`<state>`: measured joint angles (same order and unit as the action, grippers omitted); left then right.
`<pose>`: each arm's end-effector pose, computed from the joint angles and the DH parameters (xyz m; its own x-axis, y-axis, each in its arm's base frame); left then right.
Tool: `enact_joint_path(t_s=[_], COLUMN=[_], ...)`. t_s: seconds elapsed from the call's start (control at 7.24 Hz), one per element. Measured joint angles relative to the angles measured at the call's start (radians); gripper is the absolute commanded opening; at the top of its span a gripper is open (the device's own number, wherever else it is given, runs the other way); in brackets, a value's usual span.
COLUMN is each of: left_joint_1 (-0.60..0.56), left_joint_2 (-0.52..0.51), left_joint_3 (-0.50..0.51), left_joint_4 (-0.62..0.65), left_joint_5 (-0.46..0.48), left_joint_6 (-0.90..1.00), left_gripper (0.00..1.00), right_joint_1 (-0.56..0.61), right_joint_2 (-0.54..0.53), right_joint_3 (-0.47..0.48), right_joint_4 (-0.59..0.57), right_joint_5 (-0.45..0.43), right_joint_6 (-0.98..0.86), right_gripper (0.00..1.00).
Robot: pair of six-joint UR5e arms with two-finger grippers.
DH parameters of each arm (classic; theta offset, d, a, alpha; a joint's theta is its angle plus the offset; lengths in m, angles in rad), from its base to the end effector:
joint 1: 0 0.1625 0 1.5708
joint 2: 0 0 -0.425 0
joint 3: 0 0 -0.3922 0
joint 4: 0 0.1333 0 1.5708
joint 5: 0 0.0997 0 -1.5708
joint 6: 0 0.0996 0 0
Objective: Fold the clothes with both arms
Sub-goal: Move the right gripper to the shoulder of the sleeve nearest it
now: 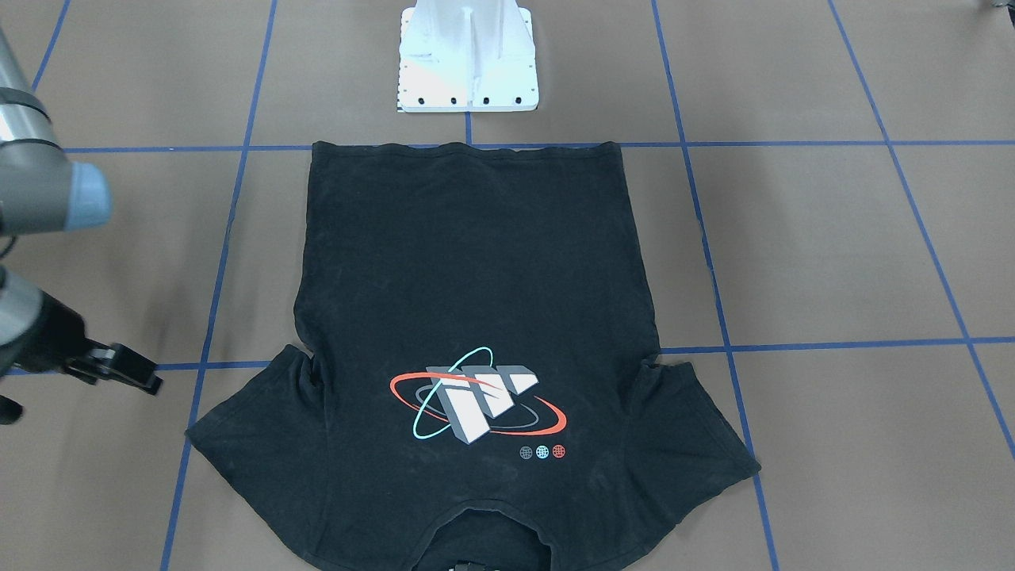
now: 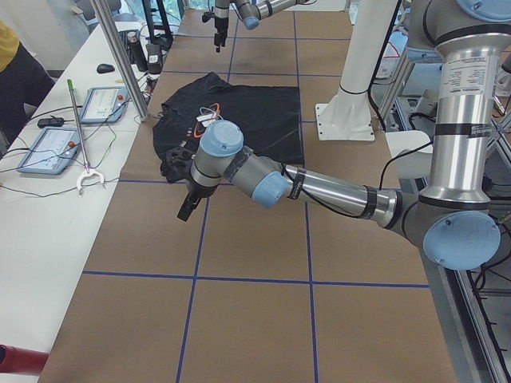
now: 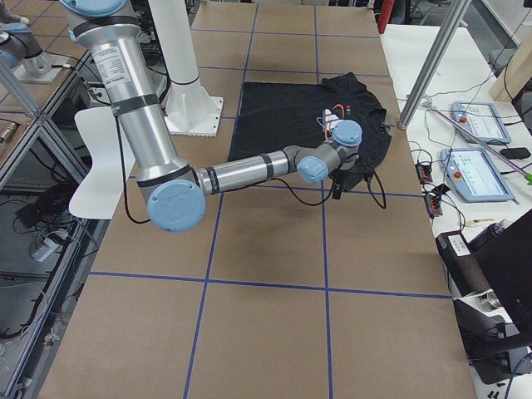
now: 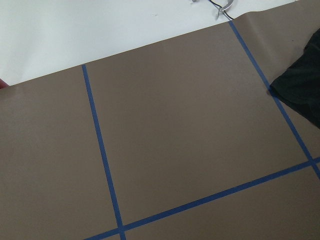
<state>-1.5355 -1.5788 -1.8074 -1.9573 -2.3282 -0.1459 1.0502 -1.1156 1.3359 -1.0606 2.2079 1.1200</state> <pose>-0.0469 -0.5091 0.4921 0.7084 0.3089 -0.6346 0.0753 0.8609 0.5031 -0.2826 -0.6417 0.4516 0.5513 0.2574 0.7936 -0.2885 0.9513 -0.1081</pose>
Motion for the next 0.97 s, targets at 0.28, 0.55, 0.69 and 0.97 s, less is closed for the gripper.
enact_joint_path(t_s=[0.28,0.55,0.69,0.97], left_joint_1=[0.000,0.001,0.001,0.002], left_joint_2=[-0.003,-0.006,-0.007,-0.008], left_joint_3=[0.002,0.007,0.008,0.006], left_joint_4=[0.000,-0.001,-0.001,-0.002], left_joint_5=[0.000,0.001,0.000,0.000], left_joint_6=[0.000,0.000,-0.001,-0.013], left_gripper=[1.00,1.00,1.00,1.00], right_joint_1=[-0.053,-0.071,-0.071,-0.069], right_joint_2=[0.117,0.146,0.147,0.143], right_joint_3=[-0.109,-0.183,-0.212,-0.236], right_joint_4=[0.035,0.102,0.137,0.157], right_joint_5=[-0.052,-0.081,-0.104,-0.124], right_joint_6=[0.128,0.157,0.159,0.158], right_gripper=[0.93,0.91,0.91,0.89])
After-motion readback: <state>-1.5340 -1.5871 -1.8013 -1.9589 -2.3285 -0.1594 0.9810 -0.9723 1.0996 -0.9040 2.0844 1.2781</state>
